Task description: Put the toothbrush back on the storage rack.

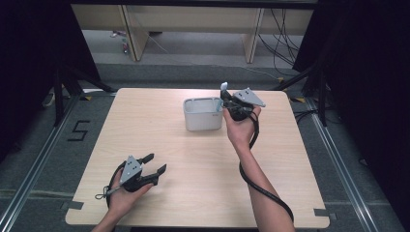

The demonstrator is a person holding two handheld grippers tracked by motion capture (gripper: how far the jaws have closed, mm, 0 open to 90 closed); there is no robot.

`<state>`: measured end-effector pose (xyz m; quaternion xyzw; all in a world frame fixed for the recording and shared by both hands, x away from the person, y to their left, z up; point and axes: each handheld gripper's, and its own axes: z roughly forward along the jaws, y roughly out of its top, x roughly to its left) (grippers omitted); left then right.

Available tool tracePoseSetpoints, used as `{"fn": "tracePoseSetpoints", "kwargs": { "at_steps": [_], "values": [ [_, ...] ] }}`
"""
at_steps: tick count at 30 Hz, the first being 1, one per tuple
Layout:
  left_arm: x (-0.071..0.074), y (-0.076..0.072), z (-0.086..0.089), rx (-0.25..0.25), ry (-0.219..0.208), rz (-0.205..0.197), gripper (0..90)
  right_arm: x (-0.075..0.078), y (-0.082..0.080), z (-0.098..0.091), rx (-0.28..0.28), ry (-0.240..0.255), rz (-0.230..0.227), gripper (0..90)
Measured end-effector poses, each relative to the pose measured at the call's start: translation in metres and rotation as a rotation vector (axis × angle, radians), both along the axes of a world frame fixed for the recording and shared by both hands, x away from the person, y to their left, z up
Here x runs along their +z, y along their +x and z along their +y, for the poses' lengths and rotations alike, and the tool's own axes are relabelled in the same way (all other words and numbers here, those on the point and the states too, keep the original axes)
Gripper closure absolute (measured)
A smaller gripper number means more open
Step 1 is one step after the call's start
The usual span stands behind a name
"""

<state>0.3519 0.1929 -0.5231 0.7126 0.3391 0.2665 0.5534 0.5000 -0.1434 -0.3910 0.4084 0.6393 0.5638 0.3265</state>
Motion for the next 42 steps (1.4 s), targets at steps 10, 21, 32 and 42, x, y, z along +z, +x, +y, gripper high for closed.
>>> {"fn": "tracePoseSetpoints", "kwargs": {
  "at_steps": [10, 21, 32, 42],
  "values": [
    [0.001, -0.001, 0.000, 0.003, 0.013, 0.007, 34.4, -0.008, 0.003, 0.000, -0.018, -0.005, 0.019, 86.2],
    [0.001, -0.001, 0.000, 0.002, 0.013, 0.008, 34.4, -0.018, 0.009, 0.000, -0.018, -0.019, 0.029, 86.1],
    [0.000, 0.000, 0.000, -0.002, 0.003, 0.002, 34.4, -0.027, 0.012, 0.002, -0.026, -0.028, 0.042, 86.1],
    [0.000, 0.000, 0.000, -0.004, 0.003, 0.000, 34.3, -0.033, 0.016, 0.005, -0.026, -0.037, 0.064, 86.0]
  ]
}}
